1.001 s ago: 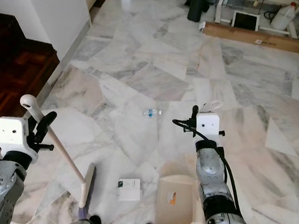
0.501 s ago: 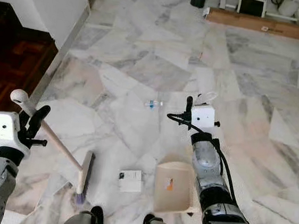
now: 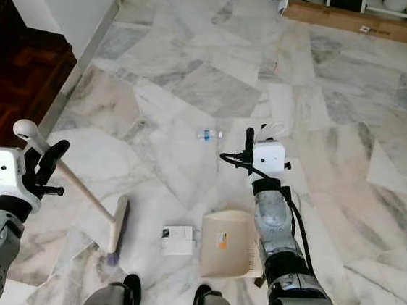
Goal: Sweep floor
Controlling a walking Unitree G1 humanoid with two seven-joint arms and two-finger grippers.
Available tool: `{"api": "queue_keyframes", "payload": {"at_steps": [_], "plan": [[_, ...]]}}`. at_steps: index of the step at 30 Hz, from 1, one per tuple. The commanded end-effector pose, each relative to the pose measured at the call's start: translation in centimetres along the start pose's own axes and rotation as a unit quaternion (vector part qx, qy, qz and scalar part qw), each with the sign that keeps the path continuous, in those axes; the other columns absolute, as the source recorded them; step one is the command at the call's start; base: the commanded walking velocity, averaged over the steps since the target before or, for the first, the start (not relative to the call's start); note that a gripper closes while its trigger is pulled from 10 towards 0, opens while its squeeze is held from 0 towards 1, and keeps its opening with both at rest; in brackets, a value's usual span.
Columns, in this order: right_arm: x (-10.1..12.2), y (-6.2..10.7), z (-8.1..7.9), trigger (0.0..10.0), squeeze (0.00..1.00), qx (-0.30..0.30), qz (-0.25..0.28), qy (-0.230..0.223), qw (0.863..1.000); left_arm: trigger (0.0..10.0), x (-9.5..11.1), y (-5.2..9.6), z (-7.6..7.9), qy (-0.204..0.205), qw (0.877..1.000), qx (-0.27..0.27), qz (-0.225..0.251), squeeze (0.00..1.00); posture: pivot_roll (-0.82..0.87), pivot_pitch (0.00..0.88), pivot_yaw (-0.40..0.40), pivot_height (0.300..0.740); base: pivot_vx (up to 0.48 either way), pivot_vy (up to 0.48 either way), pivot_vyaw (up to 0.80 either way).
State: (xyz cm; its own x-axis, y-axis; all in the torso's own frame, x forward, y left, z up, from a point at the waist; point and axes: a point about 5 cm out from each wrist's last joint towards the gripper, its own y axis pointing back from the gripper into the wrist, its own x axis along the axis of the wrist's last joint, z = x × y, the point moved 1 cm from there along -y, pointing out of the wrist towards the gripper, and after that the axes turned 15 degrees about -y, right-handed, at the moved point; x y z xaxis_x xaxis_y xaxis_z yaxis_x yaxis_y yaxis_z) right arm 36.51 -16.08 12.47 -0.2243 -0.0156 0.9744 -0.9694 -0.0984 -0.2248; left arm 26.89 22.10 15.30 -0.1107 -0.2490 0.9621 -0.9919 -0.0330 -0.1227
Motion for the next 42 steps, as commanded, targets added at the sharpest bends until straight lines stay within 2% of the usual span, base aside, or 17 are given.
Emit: {"api": "queue_keyframes", "payload": {"at_steps": [1, 7, 10, 12, 19, 24, 28, 33, 35, 36, 41, 42], "plan": [[-2.0, 1.3, -0.6, 10.0, 0.00, 0.009, -0.042, -0.007, 0.999, 10.0, -1.3, 0.2, -0.1, 0.019, 0.999, -0.012, -0.034, 0.00, 0.07, 0.358, 0.013, 0.740, 0.000, 0.000, 0.00], [-2.4, 1.8, -0.7, 10.0, 0.00, 0.012, -0.045, -0.008, 0.999, 10.0, -2.3, -0.2, 0.4, 0.049, 0.996, -0.042, -0.059, 0.00, 0.06, 0.356, 0.009, 0.740, 0.000, 0.000, 0.00], [-2.4, 1.9, -0.5, 10.0, 0.00, 0.016, -0.044, -0.007, 0.999, 10.0, -3.5, -0.1, 1.3, 0.047, 0.990, -0.098, -0.096, 0.00, 0.05, 0.357, 0.002, 0.740, 0.000, 0.000, 0.00], [-2.3, 1.9, -0.4, 10.0, 0.00, 0.015, -0.043, -0.006, 0.999, 10.0, -3.6, -0.1, 1.6, 0.050, 0.986, -0.116, -0.105, 0.00, 0.05, 0.356, 0.002, 0.740, 0.000, 0.000, 0.00], [-1.6, 1.2, -0.2, 10.0, 0.00, 0.008, -0.034, -0.011, 0.999, 10.0, -3.3, 0.0, 2.9, 0.063, 0.972, -0.183, -0.130, 0.00, 0.04, 0.342, 0.003, 0.740, 0.000, 0.000, 0.00], [-1.3, 0.7, -0.5, 10.0, 0.00, 0.011, -0.031, -0.013, 0.999, 10.0, -2.4, 0.0, 3.1, 0.084, 0.970, -0.185, -0.131, 0.00, 0.06, 0.329, 0.008, 0.740, 0.000, 0.000, 0.00], [-1.0, 0.4, -0.4, 10.0, 0.00, -0.002, -0.025, -0.025, 0.999, 10.0, -0.4, -0.9, 4.1, 0.138, 0.966, -0.194, -0.102, 0.00, 0.06, 0.318, 0.014, 0.740, 0.000, 0.000, 0.00], [-0.8, 0.1, -0.5, 10.0, 0.00, -0.004, -0.023, -0.031, 0.999, 10.0, 0.6, -1.9, 5.0, 0.164, 0.963, -0.196, -0.088, 0.00, 0.06, 0.300, 0.021, 0.740, 0.000, 0.000, 0.00], [-0.7, 0.1, -0.6, 10.0, 0.00, -0.005, -0.021, -0.033, 0.999, 10.0, 1.3, -2.2, 5.5, 0.191, 0.958, -0.199, -0.076, 0.00, 0.06, 0.294, 0.023, 0.740, 0.000, 0.000, 0.00], [-0.7, 0.1, -0.6, 10.0, 0.00, -0.005, -0.021, -0.033, 0.999, 10.0, 1.3, -2.2, 5.5, 0.191, 0.958, -0.199, -0.076, 0.00, 0.06, 0.294, 0.023, 0.740, 0.000, 0.000, 0.00], [-0.7, -0.1, -0.9, 10.0, 0.00, -0.006, -0.021, -0.046, 0.999, 10.0, 3.1, -3.0, 5.4, 0.258, 0.949, -0.179, -0.033, 0.00, 0.07, 0.272, 0.024, 0.740, 0.000, 0.000, 0.00], [-0.7, -0.1, -0.9, 10.0, 0.00, -0.006, -0.021, -0.046, 0.999, 10.0, 3.1, -3.1, 5.4, 0.258, 0.949, -0.176, -0.033, 0.00, 0.07, 0.272, 0.024, 0.740, 0.000, 0.000, 0.00]]}}
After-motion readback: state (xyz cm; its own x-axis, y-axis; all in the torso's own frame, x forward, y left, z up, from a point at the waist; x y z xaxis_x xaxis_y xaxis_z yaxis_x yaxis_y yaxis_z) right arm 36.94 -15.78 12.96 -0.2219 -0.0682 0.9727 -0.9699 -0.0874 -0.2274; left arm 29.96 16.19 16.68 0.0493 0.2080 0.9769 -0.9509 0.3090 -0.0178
